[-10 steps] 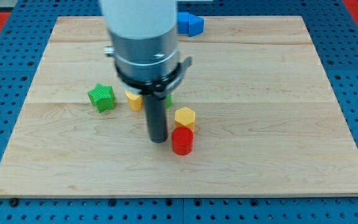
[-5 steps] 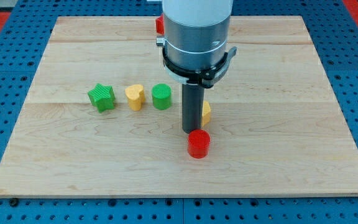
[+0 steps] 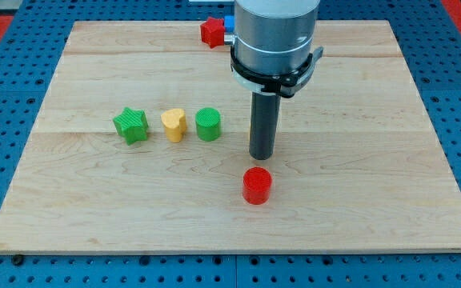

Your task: Move the yellow hexagon to the center

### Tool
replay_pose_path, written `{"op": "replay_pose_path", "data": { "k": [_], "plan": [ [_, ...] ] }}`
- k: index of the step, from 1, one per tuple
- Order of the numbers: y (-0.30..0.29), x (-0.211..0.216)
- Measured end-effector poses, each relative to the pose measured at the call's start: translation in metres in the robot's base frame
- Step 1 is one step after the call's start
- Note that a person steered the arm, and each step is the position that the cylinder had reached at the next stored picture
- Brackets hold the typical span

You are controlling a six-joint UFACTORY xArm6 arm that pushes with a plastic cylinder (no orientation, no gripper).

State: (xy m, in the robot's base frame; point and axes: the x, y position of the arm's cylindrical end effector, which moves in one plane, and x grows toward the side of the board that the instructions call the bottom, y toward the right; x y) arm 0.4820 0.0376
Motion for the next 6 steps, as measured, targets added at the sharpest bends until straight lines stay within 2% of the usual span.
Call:
{"op": "replay_pose_path", "data": {
  "k": [5, 6],
  "plan": [
    [0.005, -0.019],
    [0.059, -0.019]
  ]
}}
